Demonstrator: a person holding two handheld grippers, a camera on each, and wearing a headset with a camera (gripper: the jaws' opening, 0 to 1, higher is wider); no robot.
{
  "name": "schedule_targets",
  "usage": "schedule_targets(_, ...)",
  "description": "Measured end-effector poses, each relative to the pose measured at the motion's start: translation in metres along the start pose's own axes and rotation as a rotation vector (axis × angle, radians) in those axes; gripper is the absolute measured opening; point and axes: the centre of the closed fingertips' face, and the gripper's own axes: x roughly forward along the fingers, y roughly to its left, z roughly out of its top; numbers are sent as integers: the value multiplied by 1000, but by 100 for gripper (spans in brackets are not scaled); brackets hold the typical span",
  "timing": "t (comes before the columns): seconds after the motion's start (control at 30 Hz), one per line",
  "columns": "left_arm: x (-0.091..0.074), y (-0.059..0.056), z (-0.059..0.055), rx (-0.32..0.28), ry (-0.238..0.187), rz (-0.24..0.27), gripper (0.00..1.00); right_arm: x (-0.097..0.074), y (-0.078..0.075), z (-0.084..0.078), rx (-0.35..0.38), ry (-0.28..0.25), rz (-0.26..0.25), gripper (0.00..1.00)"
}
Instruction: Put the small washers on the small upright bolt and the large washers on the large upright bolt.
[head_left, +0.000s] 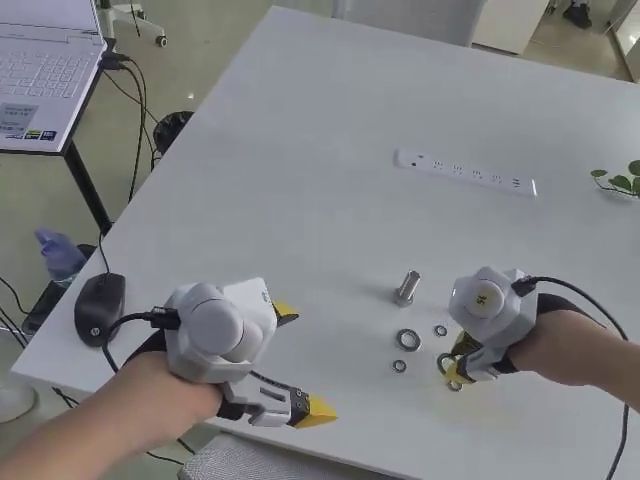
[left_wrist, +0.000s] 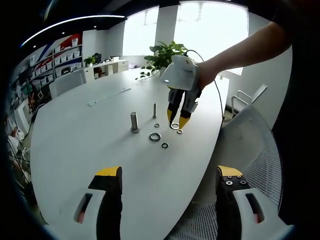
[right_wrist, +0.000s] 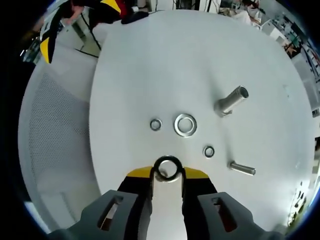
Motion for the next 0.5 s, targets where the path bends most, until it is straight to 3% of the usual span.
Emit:
schedule_targets(0.3, 0, -2, -2, 8, 3, -7, 76, -20, -4, 7, 2, -6, -11, 21)
schedule_targets(0.5, -3, -3, -3, 19, 8, -5, 76, -40, -14, 14, -27, -8, -35, 21)
